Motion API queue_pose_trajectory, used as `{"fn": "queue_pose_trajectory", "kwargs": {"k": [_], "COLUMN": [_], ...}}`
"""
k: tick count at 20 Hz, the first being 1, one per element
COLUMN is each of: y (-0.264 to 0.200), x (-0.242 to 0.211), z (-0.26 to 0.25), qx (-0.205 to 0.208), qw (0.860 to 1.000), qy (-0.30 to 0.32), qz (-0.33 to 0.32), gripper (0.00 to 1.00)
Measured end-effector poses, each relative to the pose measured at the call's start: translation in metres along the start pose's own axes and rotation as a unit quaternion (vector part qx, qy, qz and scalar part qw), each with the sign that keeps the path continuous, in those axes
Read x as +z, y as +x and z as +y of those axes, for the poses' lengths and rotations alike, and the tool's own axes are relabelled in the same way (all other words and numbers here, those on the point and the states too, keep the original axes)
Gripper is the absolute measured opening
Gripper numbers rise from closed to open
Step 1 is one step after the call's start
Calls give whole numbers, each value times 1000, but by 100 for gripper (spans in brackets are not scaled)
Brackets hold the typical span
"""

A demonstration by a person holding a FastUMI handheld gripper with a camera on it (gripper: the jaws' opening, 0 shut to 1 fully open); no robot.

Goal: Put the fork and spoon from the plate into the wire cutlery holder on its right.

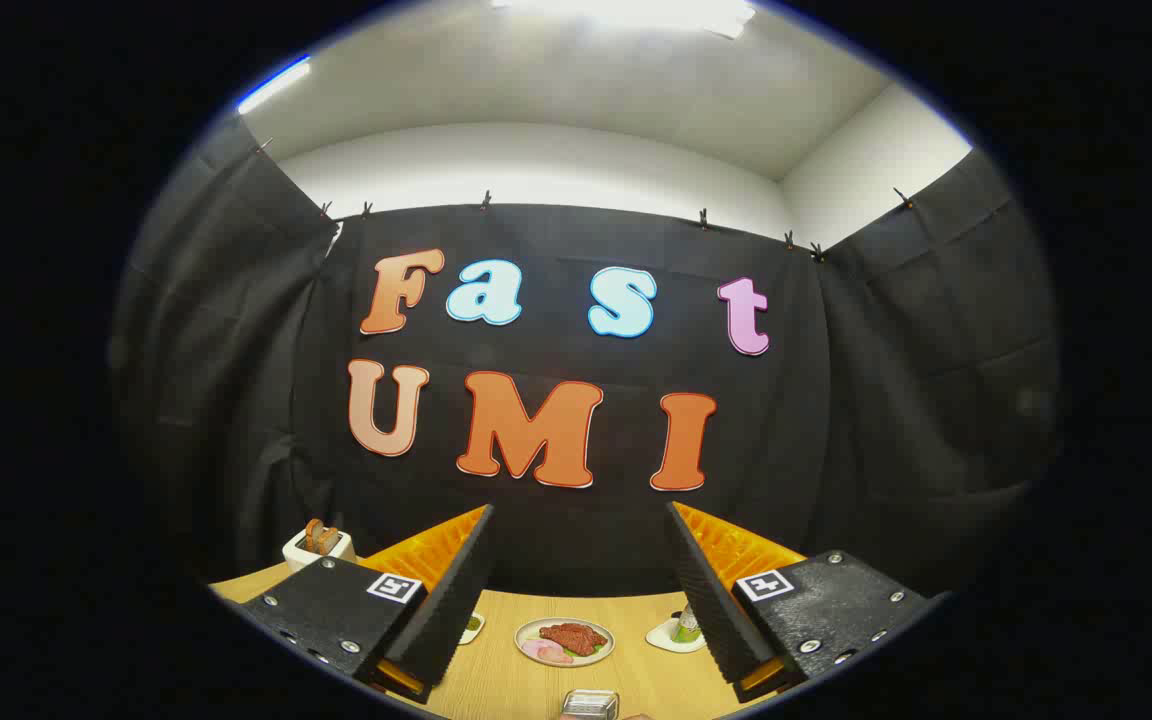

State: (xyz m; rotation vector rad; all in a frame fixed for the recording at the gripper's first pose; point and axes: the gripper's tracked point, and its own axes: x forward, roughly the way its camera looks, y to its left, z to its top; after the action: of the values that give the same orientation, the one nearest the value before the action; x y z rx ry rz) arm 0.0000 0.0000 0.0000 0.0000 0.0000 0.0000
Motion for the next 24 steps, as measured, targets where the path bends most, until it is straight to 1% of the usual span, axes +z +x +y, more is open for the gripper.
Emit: {"fn": "queue_pose_trajectory", "kwargs": {"k": [6,12,24], "y": [-5,-6,-5], "x": [6,3,-3], "z": [3,10,9], "qx": [20,39,30], "qw": [1000,999,999], "qy": [-12,-3,12], "qz": [-14,-15,-8], "gripper": [98,98,98]}}
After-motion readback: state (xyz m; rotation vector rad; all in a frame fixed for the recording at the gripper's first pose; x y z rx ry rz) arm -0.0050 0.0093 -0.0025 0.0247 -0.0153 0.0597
